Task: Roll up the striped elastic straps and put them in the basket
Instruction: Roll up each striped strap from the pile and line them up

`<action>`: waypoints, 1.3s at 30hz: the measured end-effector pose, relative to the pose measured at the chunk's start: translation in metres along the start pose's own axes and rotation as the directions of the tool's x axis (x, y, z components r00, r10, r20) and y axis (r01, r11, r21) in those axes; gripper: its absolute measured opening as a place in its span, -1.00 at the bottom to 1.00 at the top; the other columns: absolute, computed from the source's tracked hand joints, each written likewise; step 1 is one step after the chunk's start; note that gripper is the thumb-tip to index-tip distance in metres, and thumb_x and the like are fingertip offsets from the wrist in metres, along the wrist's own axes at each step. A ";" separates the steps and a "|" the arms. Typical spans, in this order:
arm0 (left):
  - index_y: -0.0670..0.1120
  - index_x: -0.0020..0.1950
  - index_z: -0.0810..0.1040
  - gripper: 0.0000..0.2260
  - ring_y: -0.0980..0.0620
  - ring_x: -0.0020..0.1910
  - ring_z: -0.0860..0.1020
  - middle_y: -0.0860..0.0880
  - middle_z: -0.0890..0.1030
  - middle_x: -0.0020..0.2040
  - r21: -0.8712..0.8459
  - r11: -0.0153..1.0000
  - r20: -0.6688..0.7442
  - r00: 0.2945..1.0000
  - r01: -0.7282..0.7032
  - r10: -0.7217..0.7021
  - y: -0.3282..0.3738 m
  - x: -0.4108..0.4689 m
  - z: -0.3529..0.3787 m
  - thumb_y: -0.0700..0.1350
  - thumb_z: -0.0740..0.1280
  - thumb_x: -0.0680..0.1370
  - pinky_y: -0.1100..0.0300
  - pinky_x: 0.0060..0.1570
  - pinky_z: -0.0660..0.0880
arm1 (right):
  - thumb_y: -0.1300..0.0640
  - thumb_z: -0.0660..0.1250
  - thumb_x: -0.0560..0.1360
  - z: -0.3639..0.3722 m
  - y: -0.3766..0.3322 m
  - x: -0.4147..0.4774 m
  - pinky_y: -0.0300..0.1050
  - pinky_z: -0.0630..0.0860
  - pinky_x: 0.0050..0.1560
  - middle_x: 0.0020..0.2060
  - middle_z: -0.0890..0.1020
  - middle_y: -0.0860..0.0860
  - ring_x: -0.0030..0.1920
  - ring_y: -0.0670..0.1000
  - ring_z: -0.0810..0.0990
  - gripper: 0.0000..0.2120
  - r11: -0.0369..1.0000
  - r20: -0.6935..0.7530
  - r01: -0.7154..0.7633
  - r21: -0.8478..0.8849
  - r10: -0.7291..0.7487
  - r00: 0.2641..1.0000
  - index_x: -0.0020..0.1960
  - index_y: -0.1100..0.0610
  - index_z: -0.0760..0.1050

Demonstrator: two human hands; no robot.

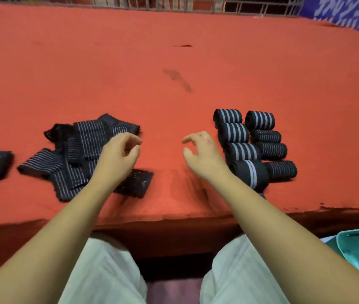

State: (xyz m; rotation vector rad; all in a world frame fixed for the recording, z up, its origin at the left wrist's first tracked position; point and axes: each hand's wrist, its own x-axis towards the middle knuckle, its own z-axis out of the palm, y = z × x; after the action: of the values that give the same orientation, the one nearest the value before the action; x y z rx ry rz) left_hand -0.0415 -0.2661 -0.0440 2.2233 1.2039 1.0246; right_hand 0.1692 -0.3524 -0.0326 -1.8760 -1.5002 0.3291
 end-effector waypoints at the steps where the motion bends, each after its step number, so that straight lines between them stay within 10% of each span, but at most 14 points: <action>1: -0.09 0.03 0.61 -0.86 -0.03 -0.01 0.53 -0.01 0.60 -0.04 0.098 0.995 -0.081 0.996 -0.018 0.026 -0.014 -0.003 -0.011 -0.29 0.36 0.52 0.17 0.04 0.39 | 0.22 0.35 0.48 0.013 -0.010 0.006 -0.14 0.33 0.28 0.13 0.53 0.17 0.21 0.14 0.52 -0.73 1.000 0.095 -0.007 0.000 0.007 0.995 0.18 0.18 0.59; 6: -0.07 0.34 0.53 -0.50 -0.13 0.30 0.45 -0.09 0.55 0.25 0.230 0.971 0.008 0.998 0.060 -0.063 -0.076 -0.034 -0.032 0.16 0.30 0.48 0.04 0.36 0.29 | 0.03 0.58 0.36 0.075 -0.045 0.021 -0.09 0.46 0.20 0.18 0.59 0.19 0.22 0.16 0.56 -0.38 0.993 0.478 -0.030 -0.114 0.082 0.874 0.33 0.21 0.48; 13: 0.16 0.41 0.48 -0.36 -0.07 0.48 0.29 -0.03 0.40 0.44 0.331 0.940 0.065 0.992 0.080 -0.108 -0.103 -0.054 -0.014 0.40 0.20 0.40 -0.10 0.44 0.24 | -0.02 0.49 0.45 0.108 -0.048 0.022 -0.07 0.43 -0.15 -0.17 0.60 0.13 -0.09 0.15 0.59 -0.71 0.965 0.487 -0.006 -0.261 0.137 0.863 -0.12 0.18 0.51; 17: 0.08 0.39 0.51 -0.37 -0.06 0.51 0.22 -0.01 0.37 0.45 0.323 0.939 0.015 0.991 0.119 -0.131 -0.105 -0.052 -0.011 0.39 0.14 0.44 -0.10 0.47 0.19 | 0.17 0.40 0.54 0.086 -0.054 0.020 -0.15 0.40 -0.34 -0.36 0.54 0.06 -0.38 0.03 0.47 -0.78 0.951 0.583 -0.268 0.155 0.131 0.802 -0.26 0.09 0.45; 25: 0.05 0.44 0.46 -0.54 -0.03 0.58 0.09 -0.02 0.31 0.51 0.185 0.958 -0.003 0.975 0.218 -0.221 -0.109 -0.034 -0.011 0.21 0.27 0.59 -0.07 0.53 0.07 | 0.46 0.20 0.50 0.040 -0.062 0.017 -0.20 0.43 -0.43 -0.38 0.46 0.07 -0.42 -0.01 0.47 -0.67 0.546 0.474 -0.419 0.725 0.046 0.879 -0.30 0.12 0.27; 39: 0.08 0.42 0.43 -0.52 -0.08 0.50 0.25 -0.02 0.38 0.45 0.268 0.926 0.053 0.956 0.265 -0.289 -0.118 -0.006 -0.018 0.26 0.30 0.56 -0.14 0.43 0.22 | 0.45 0.11 0.43 -0.028 -0.026 0.012 -0.14 0.30 -0.38 -0.45 0.31 0.06 -0.43 0.03 0.33 -0.67 0.281 0.246 -0.306 0.910 0.231 0.942 -0.38 0.11 0.18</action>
State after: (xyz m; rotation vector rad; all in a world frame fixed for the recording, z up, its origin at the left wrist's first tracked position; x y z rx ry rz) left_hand -0.1208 -0.2070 -0.1112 2.1727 1.6330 0.6783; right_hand 0.1692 -0.3491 0.0074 -1.0658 -0.6345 1.1729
